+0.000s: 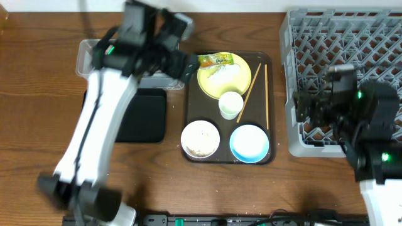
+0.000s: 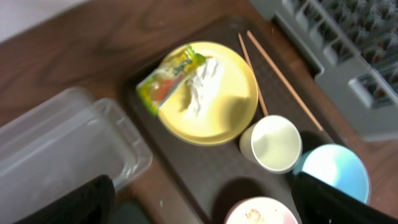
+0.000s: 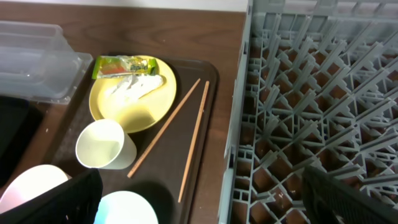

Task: Sort waste into correct bins and load items into the dishwasher rack
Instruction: 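Reach left gripper to yellow plate and grasp wrapper and tissue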

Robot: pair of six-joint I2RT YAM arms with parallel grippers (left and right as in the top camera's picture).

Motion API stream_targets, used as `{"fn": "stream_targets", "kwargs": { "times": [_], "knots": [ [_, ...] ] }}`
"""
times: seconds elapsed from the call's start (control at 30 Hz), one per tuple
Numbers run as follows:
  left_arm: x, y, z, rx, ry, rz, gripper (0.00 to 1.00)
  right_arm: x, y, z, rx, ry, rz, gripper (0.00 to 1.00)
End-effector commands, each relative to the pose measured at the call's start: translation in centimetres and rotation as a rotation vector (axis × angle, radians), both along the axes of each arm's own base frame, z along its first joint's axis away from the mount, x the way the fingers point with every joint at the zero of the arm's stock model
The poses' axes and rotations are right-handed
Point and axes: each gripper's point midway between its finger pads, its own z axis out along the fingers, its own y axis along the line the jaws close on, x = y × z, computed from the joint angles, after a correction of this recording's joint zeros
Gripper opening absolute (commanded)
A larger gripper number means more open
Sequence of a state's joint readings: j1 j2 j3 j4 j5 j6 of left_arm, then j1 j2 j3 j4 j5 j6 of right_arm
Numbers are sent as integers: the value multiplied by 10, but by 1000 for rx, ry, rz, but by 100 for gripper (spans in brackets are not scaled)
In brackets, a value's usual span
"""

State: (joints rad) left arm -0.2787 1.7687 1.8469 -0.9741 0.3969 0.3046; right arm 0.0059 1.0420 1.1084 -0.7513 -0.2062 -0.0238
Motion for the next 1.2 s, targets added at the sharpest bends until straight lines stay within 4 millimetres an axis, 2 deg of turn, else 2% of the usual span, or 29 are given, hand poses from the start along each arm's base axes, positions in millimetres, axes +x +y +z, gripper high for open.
{"fn": "stream_targets", "kwargs": {
  "times": [0.0, 0.2, 0.33, 0.43, 0.67, 0.93, 1.17],
  "knots": [
    [21, -27, -21, 59, -10, -152, 93, 8, 3, 5, -22, 13, 27, 99],
    [43, -71, -68, 122, -80, -354, 93, 7, 3, -2, -22, 45, 27, 99],
    [57, -94, -90, 119, -115, -384, 93, 2, 3, -7, -22, 72, 27, 99],
    [70, -103, -110, 138, -132, -381, 93, -2, 2, -12, -23, 101, 28, 99],
    [83, -108, -159, 150, -94, -382, 93, -10, 2, -19, -22, 142, 28, 99],
    [89, -99, -215, 232, -29, -357, 91, -10, 2, -19, -22, 142, 28, 99],
    [94, -95, -235, 264, -24, -343, 88, -10, 2, -19, -22, 141, 28, 99]
  ]
}}
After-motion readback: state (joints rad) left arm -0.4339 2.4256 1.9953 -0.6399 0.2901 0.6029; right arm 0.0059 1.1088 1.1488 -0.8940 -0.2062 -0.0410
